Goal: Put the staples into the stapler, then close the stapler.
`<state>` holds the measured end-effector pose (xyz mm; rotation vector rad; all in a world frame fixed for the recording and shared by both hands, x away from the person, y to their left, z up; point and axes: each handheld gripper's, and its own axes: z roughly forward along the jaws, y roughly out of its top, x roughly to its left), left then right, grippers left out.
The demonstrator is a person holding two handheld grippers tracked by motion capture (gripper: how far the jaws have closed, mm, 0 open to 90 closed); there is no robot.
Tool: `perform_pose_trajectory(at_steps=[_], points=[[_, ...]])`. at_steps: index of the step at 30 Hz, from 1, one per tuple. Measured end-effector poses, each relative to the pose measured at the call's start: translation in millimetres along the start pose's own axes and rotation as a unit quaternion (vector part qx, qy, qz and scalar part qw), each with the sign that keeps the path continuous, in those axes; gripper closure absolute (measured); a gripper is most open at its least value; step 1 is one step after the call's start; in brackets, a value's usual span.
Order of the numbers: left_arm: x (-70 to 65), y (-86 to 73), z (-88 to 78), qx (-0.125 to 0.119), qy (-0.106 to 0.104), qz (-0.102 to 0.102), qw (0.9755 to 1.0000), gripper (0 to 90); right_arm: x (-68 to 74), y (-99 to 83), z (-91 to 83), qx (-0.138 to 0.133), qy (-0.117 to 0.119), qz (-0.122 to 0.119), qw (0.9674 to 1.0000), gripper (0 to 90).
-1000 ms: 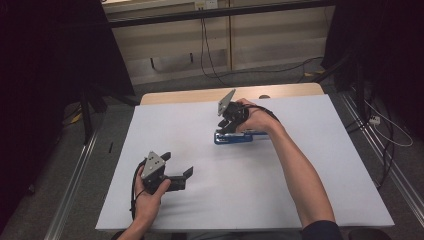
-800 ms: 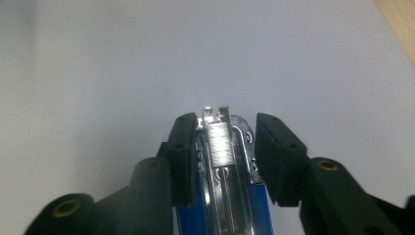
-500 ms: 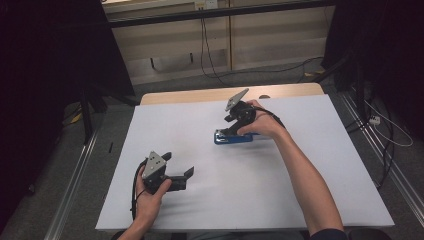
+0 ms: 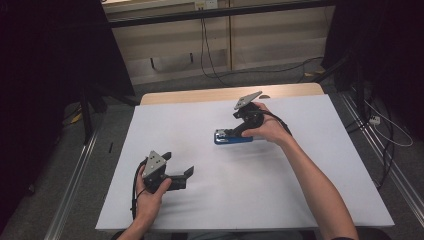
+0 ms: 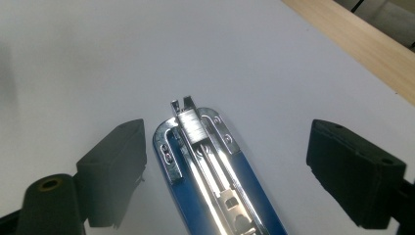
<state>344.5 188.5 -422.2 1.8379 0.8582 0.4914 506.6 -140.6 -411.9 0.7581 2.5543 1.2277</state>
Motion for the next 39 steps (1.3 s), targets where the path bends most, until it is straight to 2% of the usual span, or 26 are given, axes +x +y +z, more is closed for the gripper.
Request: perform_pose_trajectory(at_steps=[2, 4, 9, 11, 14, 17, 21, 24, 28, 30, 33, 36, 38, 39], points=[[1.1, -0.9, 0.4, 0.001, 0.0, -0.006, 1.0, 3.9, 2.3, -0.1, -3.8, -0.004, -0.009, -0.003, 0.9999, 15.9], [1.9, -1.2, -0.1, 0.003, 0.002, -0.008, 1.0, 3.9, 3.5, -0.8, -7.7, -0.008, -0.016, 0.005, 0.9998, 14.7], [2.5, -1.4, -0.9, 0.002, 0.003, -0.011, 0.9999, 3.9, 3.7, -7.6, -15.9, -0.041, -0.044, 0.035, 0.9976, 12.8], [2.2, -1.9, 0.0, 0.004, 0.004, -0.015, 0.9999, 3.9, 4.8, -11.6, -18.6, -0.051, -0.056, 0.037, 0.9965, 12.8], [2.1, -2.2, 0.7, 0.004, 0.004, -0.014, 0.9999, 3.9, 7.5, -16.2, -21.7, -0.063, -0.059, 0.038, 0.9955, 12.7], [1.3, -2.2, -0.6, 0.005, 0.005, -0.012, 0.9999, 3.9, 8.8, -21.9, -25.8, -0.075, -0.074, 0.048, 0.9933, 11.8], [0.4, -1.5, -0.8, 0.003, 0.007, -0.008, 0.9999, 3.9, 11.2, -29.6, -32.5, -0.093, -0.098, 0.067, 0.9885, 7.2], [-2.0, -1.0, 1.7, 0.005, 0.003, -0.004, 1.0, 4.0, 14.9, -36.1, -36.4, -0.09, -0.107, 0.065, 0.988, 5.8], [-4.1, -0.6, 5.6, 0.007, -0.009, -0.008, 0.9999, 4.0, 18.6, -43.9, -44.1, -0.099, -0.129, 0.074, 0.984, 3.8], [-4.1, -0.4, 6.9, 0.007, -0.007, -0.006, 0.9999, 3.9, 20.1, -47.5, -48.9, -0.102, -0.138, 0.077, 0.9822, 3.9], [-3.9, 0.0, 6.7, 0.003, -0.004, -0.002, 1.0, 3.5, 22.1, -52.3, -54.2, -0.104, -0.142, 0.076, 0.9814, 5.8], [-4.9, 1.1, 6.1, -0.006, -0.002, -0.008, 0.9999, 3.4, 24.7, -59.0, -57.7, -0.105, -0.151, 0.079, 0.9798, 5.5], [-5.9, 3.0, 6.4, -0.007, 0.003, -0.001, 1.0, 3.5, 25.8, -63.0, -60.7, -0.107, -0.156, 0.083, 0.9784, 4.9], [-6.7, 3.5, 7.2, -0.011, 0.003, -0.004, 0.9999, 3.5, 26.1, -64.7, -62.4, -0.109, -0.159, 0.086, 0.9775, 5.0]])
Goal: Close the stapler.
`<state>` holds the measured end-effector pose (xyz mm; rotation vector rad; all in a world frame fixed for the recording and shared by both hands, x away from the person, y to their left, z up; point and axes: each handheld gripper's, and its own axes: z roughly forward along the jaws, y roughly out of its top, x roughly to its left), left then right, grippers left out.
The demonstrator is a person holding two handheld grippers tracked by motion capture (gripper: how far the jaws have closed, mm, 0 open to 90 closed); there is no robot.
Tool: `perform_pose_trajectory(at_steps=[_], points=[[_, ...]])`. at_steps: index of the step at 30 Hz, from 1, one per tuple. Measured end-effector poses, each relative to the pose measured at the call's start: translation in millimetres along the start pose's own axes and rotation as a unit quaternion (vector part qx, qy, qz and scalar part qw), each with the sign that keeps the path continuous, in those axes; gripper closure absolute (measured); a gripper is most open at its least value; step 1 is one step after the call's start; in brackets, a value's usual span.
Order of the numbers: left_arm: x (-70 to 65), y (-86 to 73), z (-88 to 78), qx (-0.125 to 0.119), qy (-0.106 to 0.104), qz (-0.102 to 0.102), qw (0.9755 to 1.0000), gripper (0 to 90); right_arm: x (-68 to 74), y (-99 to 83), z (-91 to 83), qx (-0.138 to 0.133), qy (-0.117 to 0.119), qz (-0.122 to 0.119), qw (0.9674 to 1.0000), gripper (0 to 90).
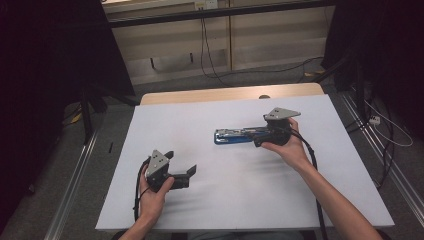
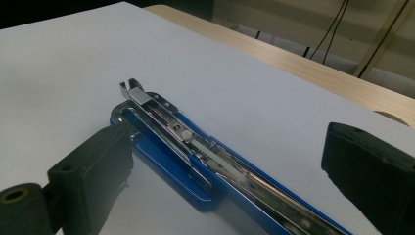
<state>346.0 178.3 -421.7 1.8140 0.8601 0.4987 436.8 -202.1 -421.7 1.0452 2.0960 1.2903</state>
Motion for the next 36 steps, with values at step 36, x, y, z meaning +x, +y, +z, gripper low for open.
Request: perform_pose_trajectory(at_steps=[36], points=[[-4.6, 42.8, 78.3, 0.005, -0.015, 0.02, 0.9997, 7.1, -7.7, -33.0, -53.4, -0.023, -0.043, 0.036, 0.9982, 12.8]])
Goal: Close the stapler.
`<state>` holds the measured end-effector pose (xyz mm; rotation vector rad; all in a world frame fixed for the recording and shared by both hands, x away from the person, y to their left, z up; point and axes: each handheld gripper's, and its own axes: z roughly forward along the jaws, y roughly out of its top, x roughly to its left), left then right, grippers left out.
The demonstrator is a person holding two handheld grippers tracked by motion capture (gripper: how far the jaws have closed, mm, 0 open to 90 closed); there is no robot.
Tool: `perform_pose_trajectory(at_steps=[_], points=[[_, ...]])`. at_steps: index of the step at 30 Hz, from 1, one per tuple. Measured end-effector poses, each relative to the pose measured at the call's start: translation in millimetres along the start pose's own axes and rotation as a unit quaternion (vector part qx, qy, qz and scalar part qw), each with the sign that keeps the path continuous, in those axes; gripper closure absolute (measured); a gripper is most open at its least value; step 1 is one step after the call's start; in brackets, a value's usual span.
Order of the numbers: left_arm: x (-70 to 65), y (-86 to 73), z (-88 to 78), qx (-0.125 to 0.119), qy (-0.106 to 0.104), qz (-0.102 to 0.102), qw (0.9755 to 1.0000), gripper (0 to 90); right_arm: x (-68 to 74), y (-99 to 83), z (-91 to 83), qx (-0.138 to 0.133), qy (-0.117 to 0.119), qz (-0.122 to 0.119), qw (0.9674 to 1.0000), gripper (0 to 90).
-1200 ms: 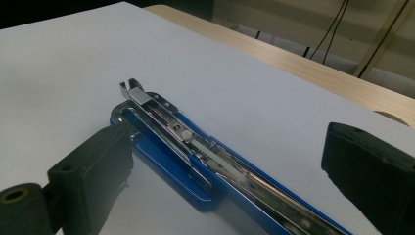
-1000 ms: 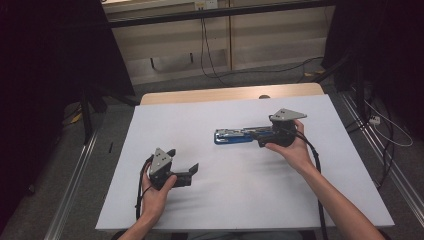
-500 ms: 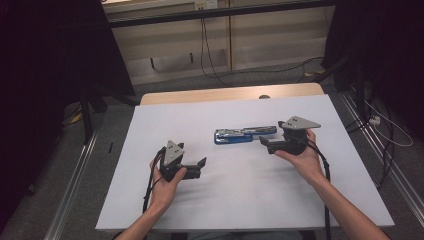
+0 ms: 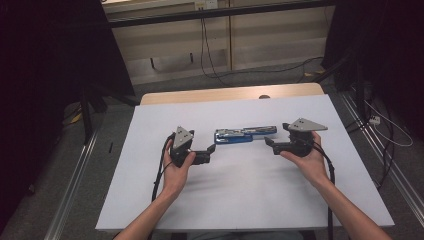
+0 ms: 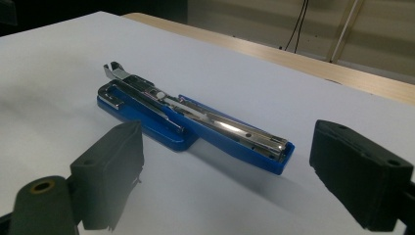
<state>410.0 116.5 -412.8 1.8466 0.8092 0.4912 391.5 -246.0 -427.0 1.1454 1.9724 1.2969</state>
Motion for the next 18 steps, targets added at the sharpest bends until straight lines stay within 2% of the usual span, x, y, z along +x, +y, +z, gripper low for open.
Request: perform_pose_trajectory(at_steps=[3, 5, 7, 8, 11, 14, 15, 18], points=[[0.4, 0.5, 6.2, -0.006, -0.003, -0.002, 1.0, 7.2, 0.0, -1.0, -2.5, -0.003, 0.001, 0.002, 1.0, 17.2], [0.4, 1.3, 12.4, 0.005, 0.009, 0.01, 0.9999, 9.1, -0.9, -2.5, -3.6, -0.007, 0.005, 0.002, 1.0, 20.9], [1.7, 2.8, 17.1, 0.013, 0.008, 0.01, 0.9998, 9.4, -2.0, -4.4, -3.2, -0.008, 0.004, 0.01, 0.9999, 21.9], [2.2, 3.5, 19.6, 0.01, 0.005, 0.004, 0.9999, 9.4, -2.6, -5.4, -2.9, -0.007, 0.005, 0.012, 0.9999, 22.9], [4.0, 4.8, 27.2, 0.004, 0.009, 0.005, 0.9999, 9.4, -3.4, -7.5, -3.0, -0.006, 0.002, 0.009, 0.9999, 27.5], [3.9, 3.3, 33.9, 0.003, 0.027, 0.03, 0.9992, 9.3, -4.5, -9.7, -2.3, -0.001, 0.001, 0.01, 0.9999, 29.8], [4.7, 2.3, 35.3, 0.007, 0.027, 0.031, 0.9991, 9.3, -4.8, -10.7, -1.9, -0.001, 0.001, 0.013, 0.9999, 31.0], [9.7, -0.2, 36.0, 0.003, 0.009, 0.012, 0.9999, 9.2, -5.0, -12.0, -1.5, 0.003, 0.002, 0.015, 0.9999, 35.2]])
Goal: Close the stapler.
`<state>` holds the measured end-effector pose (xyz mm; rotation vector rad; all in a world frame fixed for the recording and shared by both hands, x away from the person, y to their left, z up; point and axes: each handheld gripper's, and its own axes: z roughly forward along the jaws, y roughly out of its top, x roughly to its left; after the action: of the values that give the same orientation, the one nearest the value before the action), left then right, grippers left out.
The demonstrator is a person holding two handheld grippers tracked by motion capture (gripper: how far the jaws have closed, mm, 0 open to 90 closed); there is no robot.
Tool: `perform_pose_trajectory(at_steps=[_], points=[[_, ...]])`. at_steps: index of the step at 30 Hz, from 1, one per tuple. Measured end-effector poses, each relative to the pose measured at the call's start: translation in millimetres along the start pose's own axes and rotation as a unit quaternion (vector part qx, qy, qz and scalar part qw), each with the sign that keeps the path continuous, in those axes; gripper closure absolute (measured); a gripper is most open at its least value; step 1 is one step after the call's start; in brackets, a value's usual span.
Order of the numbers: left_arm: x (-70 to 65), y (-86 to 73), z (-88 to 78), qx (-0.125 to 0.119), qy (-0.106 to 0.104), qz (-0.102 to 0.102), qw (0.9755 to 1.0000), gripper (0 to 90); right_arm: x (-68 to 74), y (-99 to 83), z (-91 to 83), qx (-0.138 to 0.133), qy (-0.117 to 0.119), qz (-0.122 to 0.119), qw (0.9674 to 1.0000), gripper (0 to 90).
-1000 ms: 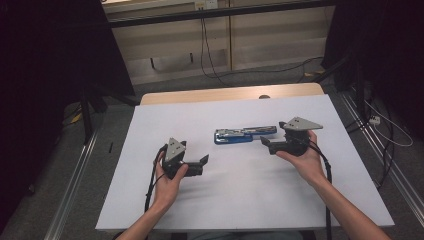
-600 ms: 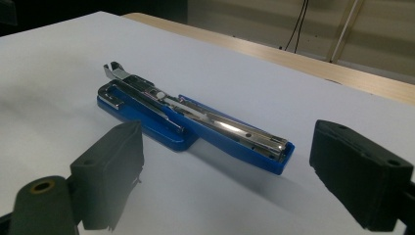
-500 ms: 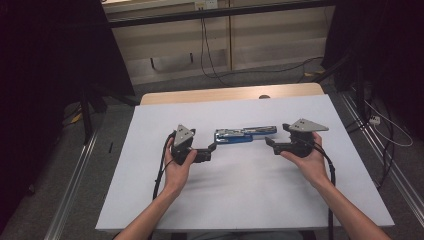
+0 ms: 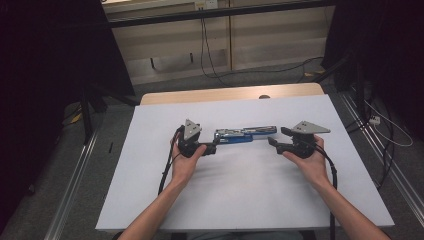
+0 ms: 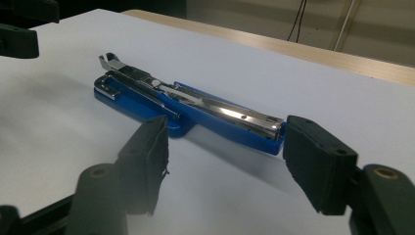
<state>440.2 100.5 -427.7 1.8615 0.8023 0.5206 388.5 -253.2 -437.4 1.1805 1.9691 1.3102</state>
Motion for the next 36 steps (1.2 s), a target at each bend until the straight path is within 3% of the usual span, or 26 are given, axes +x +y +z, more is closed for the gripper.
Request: perform_pose_trajectory(at_steps=[5, 8, 14, 17, 20, 27, 33, 36], points=[[3.7, -2.5, 1.3, 0.015, 0.013, -0.001, 0.9998, 8.1, -1.9, -1.7, 2.5, 0.003, -0.004, -0.001, 1.0, 49.9], [3.3, -4.5, 3.4, 0.021, 0.008, -0.011, 0.9997, 8.1, -3.2, -2.6, 3.4, 0.009, -0.007, -0.004, 0.9999, 60.4], [0.0, -7.0, 7.2, 0.034, -0.01, -0.005, 0.9994, 7.7, -5.7, -4.4, 3.7, 0.013, 0.008, 0.011, 0.9998, 84.2], [-1.1, -9.8, 9.7, 0.048, -0.014, -0.009, 0.9987, 9.2, -4.7, -4.5, 3.7, 0.017, 0.017, 0.011, 0.9997, 90.0], [-1.7, -11.1, 10.9, 0.046, -0.018, -0.018, 0.9986, 18.6, -4.7, -4.6, 4.1, 0.023, 0.02, 0.004, 0.9995, 90.0], [-5.8, -10.4, 11.7, 0.044, -0.02, -0.01, 0.9988, 57.1, -7.9, -6.4, 4.5, 0.031, 0.019, 0.001, 0.9993, 90.0], [-9.2, -10.7, 17.7, 0.058, -0.026, 0.002, 0.998, 76.1, -9.5, -8.0, 7.0, 0.038, 0.018, 0.005, 0.9991, 90.0], [-6.8, -8.0, 19.4, 0.069, -0.029, -0.007, 0.9971, 80.8, -7.7, -7.0, 7.2, 0.029, 0.024, 0.009, 0.9992, 90.0]])
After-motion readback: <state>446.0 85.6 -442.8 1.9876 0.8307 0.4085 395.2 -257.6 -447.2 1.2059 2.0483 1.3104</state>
